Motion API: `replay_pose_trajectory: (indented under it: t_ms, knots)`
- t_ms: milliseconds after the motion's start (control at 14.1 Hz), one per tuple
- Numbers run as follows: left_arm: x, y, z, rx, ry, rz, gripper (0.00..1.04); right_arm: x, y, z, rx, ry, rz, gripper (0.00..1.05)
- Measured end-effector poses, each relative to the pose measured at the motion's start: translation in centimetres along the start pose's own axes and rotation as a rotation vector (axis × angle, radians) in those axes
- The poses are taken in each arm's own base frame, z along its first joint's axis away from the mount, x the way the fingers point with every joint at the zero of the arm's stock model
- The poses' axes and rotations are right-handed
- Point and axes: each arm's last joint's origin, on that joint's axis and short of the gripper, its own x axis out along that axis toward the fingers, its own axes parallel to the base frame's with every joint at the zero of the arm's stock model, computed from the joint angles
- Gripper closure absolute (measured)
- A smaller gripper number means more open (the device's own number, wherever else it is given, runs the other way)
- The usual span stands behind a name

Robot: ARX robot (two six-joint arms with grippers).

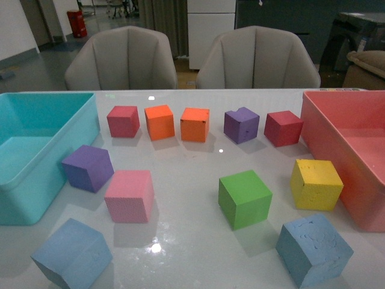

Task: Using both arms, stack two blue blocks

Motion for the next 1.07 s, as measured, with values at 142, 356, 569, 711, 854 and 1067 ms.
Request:
replay_pose_trajectory:
  t_ms: [142, 356, 569, 711, 854, 1067]
  knots:
    - [0.0, 0.0, 0.0, 0.000, 0.000, 0.000, 0.07, 4.1, 2.5, -0.6, -0.052, 0.184, 0.108, 0.06]
    - [0.0, 0.0, 0.0, 0.000, 0.000, 0.000, 0.07, 7.4, 5.6, -5.3, -0.129, 0.492, 0.254, 0.06]
    - [0.0, 0.0, 0.0, 0.000, 0.000, 0.000, 0.07, 7.8, 6.4, -7.9, -0.164, 0.604, 0.285, 0.06]
    - [0.0, 0.0, 0.0, 0.000, 0.000, 0.000, 0.07, 8.5, 6.8, -9.7, -0.185, 0.673, 0.289, 0.06]
    - [0.0, 0.0, 0.0, 0.000, 0.000, 0.000, 0.07, 9.5, 7.2, -10.9, -0.189, 0.713, 0.297, 0.06]
    - [0.0, 0.0, 0.0, 0.000, 0.000, 0.000, 0.07, 11.2, 7.6, -13.9, -0.159, 0.807, 0.311, 0.06]
